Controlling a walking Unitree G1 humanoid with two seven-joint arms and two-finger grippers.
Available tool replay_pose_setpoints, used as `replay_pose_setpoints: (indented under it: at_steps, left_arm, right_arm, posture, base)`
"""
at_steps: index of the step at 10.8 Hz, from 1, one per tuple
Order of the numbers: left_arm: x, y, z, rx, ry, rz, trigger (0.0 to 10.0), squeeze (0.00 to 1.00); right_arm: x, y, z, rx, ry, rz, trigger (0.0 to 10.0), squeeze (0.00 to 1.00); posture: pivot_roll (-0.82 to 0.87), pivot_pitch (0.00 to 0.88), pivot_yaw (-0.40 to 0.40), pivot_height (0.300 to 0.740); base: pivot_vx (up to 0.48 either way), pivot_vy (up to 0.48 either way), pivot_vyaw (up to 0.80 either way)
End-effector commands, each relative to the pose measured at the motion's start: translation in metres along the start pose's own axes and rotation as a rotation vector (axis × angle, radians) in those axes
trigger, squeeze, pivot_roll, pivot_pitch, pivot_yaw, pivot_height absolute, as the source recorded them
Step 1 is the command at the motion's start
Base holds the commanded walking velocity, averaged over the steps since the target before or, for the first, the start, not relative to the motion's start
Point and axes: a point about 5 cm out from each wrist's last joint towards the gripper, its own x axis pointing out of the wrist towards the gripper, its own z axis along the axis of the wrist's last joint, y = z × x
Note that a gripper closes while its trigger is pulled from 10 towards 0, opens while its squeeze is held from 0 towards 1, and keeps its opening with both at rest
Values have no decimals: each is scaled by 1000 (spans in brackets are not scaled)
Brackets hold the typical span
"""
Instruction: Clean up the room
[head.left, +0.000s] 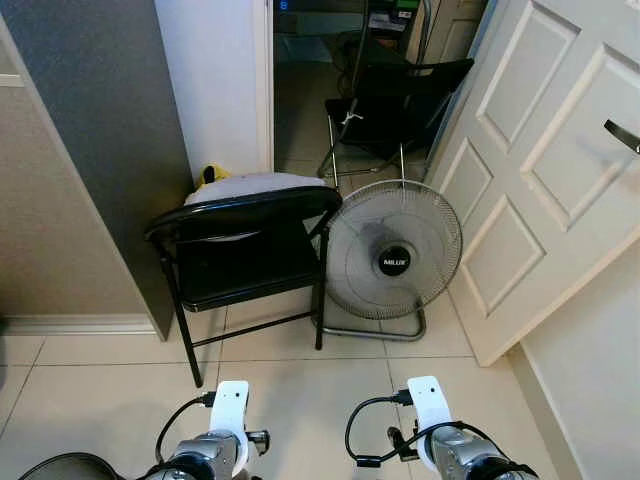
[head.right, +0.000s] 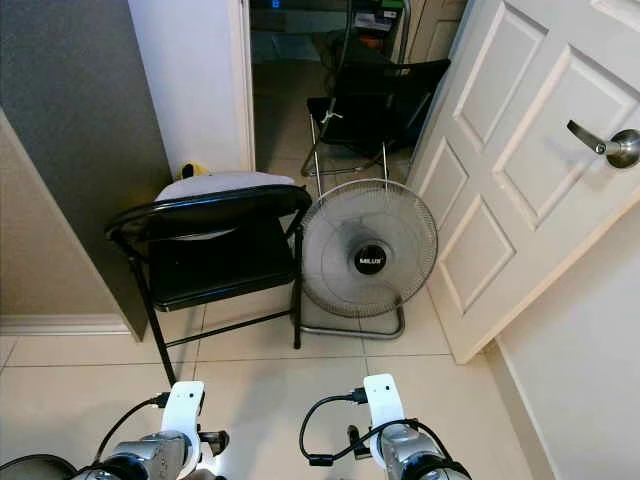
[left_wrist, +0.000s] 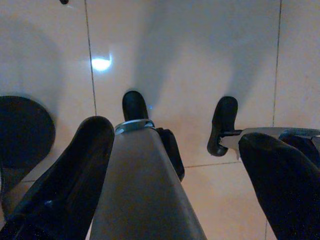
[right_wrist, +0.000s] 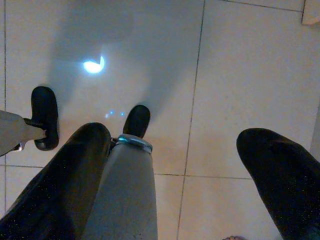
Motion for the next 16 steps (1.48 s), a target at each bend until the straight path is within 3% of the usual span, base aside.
replay_pose_setpoints:
  at_steps: [1,5,6,7,9,12,13,14,15,16]
  left_arm:
    - [0,-2,-2,7,2,-7,10000,0]
    - [0,-2,-2,7,2,-7,10000,0]
    - [-48,-31,148,44,-658,-107,10000,0]
    - [-96,-46,205,35,-960,-170,10000,0]
    - [-99,-46,207,15,-975,-175,10000,0]
    - [-101,-46,207,16,-980,-178,10000,0]
    - [-121,-21,181,53,-1050,-124,10000,0]
    - [-147,-4,154,68,-1145,-49,10000,0]
    - [-161,1,145,41,-1210,-19,10000,0]
    - [-163,1,147,-42,-1262,-1,10000,427]
  right_arm:
    - [0,-3,-2,6,4,-8,10000,0]
    - [0,-3,-2,6,4,-8,10000,0]
    - [-33,-14,138,35,-576,-36,10000,0]
    - [-68,-12,196,41,-864,-25,10000,0]
    - [-72,-12,200,92,-895,-28,10000,0]
    - [-75,-11,202,87,-919,-30,10000,0]
    - [-102,-33,189,39,-1051,-125,10000,0]
    - [-122,-48,166,6,-1110,-179,10000,341]
    - [-134,-49,157,-15,-1165,-176,10000,659]
    - [-136,-51,163,33,-1214,-172,10000,1000]
  posture:
    - [61,0,-99,740]
    - [61,0,-99,740]
    - [122,0,-162,740]
    - [124,0,-164,740]
    - [123,0,-159,740]
    - [118,0,-155,740]
    - [139,0,-211,740]
    - [156,0,-222,740]
    - [175,0,-227,740]
    - [194,0,-232,740]
  base:
    - [0,0,0]
    - [0,0,0]
    - [0,0,0]
    - [0,0,0]
    - [0,0,0]
    - [0,0,0]
    - [0,0,0]
    - [0,0,0]
    - [0,0,0]
    - [0,0,0]
